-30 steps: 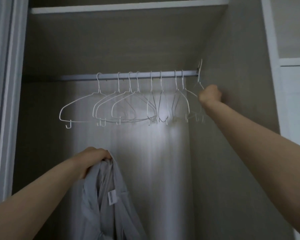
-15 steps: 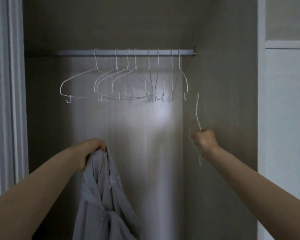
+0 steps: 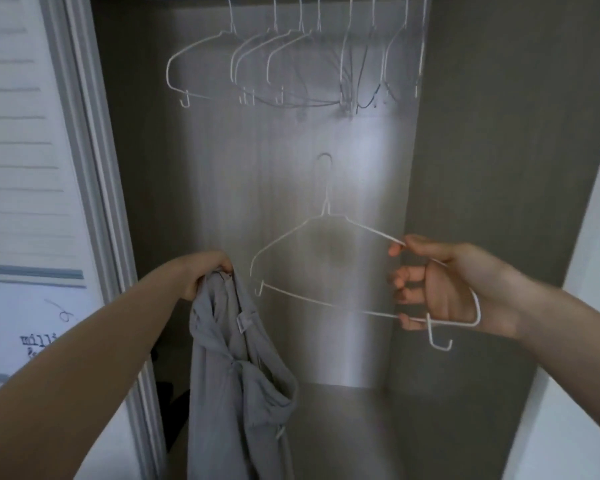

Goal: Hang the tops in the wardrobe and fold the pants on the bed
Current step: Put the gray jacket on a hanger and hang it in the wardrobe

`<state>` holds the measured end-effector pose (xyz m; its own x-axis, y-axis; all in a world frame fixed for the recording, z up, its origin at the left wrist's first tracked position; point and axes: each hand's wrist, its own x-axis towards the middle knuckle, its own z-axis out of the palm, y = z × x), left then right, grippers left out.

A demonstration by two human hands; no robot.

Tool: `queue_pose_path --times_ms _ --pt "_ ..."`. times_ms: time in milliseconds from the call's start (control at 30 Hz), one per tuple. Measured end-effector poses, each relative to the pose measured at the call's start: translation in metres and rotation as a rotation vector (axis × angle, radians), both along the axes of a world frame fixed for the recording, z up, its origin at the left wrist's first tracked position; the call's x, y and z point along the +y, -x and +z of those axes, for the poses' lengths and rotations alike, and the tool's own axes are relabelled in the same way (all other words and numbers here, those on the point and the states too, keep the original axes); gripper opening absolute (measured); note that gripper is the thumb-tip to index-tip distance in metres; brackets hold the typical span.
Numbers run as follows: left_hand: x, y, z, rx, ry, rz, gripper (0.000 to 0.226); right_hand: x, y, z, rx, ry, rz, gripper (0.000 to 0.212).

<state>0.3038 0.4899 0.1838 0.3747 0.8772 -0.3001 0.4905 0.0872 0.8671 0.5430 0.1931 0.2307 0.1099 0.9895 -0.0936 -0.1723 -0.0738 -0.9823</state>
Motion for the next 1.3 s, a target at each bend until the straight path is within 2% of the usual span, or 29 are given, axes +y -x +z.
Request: queue_pose_path --times_ms 100,233,367,467,600,700,767,833,900,967,1033,1067,1100,1167,1233,1267,1300 --pt "0.000 0.006 -0.012 0.034 -0.107 0.148 0.038 -0.012 0.000 0.005 -0.056 -0.047 0.136 0.013" --pt "0.001 0.002 -0.015 0.018 -0.215 0.244 0.040 -0.012 -0.009 -0.003 -0.076 -0.046 0.257 0.022" --pt "-0.020 -0.010 -0.003 0.004 -0.301 0.167 0.023 0.001 -0.008 -0.021 -0.093 -0.032 0.244 0.020" --pt "-0.045 -0.022 0.008 -0.094 -0.313 0.086 0.013 0.011 -0.003 -0.041 -0.100 -0.034 0.203 0.014" --pt "-0.069 -0.040 0.020 -0.254 -0.315 0.108 0.012 0.029 0.011 -0.065 -0.149 -0.047 0.085 0.016" --pt "-0.086 -0.048 0.032 -0.373 -0.273 0.128 0.021 0.038 0.022 -0.080 -0.069 -0.114 0.044 0.018" --pt "-0.099 -0.048 0.042 -0.423 -0.264 0.095 0.016 0.040 0.025 -0.087 -0.002 -0.209 0.039 0.014" --pt "-0.109 -0.042 0.056 -0.465 -0.239 -0.086 0.018 0.040 0.020 -0.093 0.066 -0.312 0.064 0.015" --pt "-0.123 -0.030 0.068 -0.321 -0.374 -0.340 0.021 0.039 0.012 -0.096 0.100 -0.406 0.104 0.028" --pt "-0.124 -0.021 0.074 0.067 -0.831 -0.427 0.024 0.038 0.005 -0.097 0.122 -0.483 0.143 0.040" --pt "-0.115 -0.016 0.077 0.421 -1.292 -0.377 0.026 0.038 -0.001 -0.095 0.138 -0.531 0.184 0.041" --pt "-0.112 -0.015 0.077 0.475 -1.363 -0.344 0.030 0.038 -0.002 -0.094 0.124 -0.545 0.202 0.040" --pt "-0.111 -0.013 0.078 0.444 -1.350 -0.344 0.038 0.038 -0.002 -0.094 0.106 -0.554 0.212 0.039" --pt "-0.112 -0.015 0.079 0.189 -1.207 -0.419 0.052 0.038 -0.001 -0.096 0.089 -0.566 0.209 0.039" --pt "-0.117 -0.021 0.079 0.046 -1.175 -0.448 0.055 0.038 0.001 -0.097 -0.043 -0.572 0.108 0.039" --pt "-0.118 -0.024 0.077 0.007 -1.190 -0.437 0.056 0.037 0.000 -0.097 -0.251 -0.595 0.011 0.037" --pt "-0.119 -0.028 0.075 -0.012 -1.210 -0.408 0.057 0.037 -0.002 -0.096 -0.539 -0.629 -0.109 0.033"
